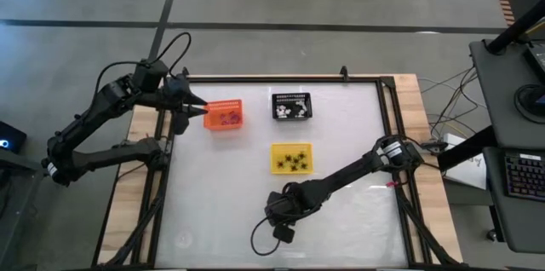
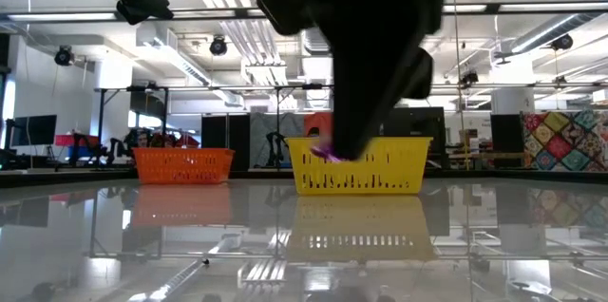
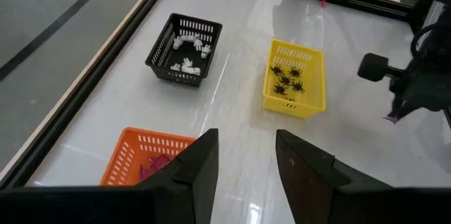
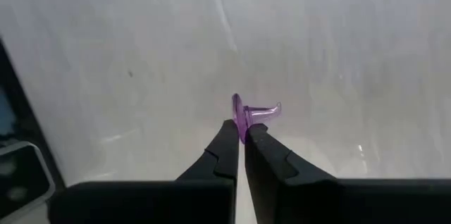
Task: Sort Halloween decoration
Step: Put the witch into the orange bin
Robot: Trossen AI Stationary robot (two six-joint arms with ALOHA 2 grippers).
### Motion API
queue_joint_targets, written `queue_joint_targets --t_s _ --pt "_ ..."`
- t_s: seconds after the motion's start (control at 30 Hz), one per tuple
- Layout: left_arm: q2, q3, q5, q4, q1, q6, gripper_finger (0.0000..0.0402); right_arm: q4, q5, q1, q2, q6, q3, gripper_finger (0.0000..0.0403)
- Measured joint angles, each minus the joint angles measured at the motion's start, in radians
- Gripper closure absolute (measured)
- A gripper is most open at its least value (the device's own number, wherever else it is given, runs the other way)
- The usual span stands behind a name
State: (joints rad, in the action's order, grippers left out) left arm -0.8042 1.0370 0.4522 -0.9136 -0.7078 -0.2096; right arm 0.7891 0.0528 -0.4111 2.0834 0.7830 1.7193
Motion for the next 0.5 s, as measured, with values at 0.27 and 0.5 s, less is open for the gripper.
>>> queue_joint_targets --t_s 0.27,0.5 --pt "0.0 0.0 -0.085 -0.002 0.0 -0.013 0.0277 -0.002 -0.032 0.073 0.0 -0.043 0.096 0.0394" --pt "-0.002 0.0 -0.088 -0.002 0.0 -0.022 0.0277 -0.021 -0.079 0.193 0.0 -0.101 0.162 0.0394"
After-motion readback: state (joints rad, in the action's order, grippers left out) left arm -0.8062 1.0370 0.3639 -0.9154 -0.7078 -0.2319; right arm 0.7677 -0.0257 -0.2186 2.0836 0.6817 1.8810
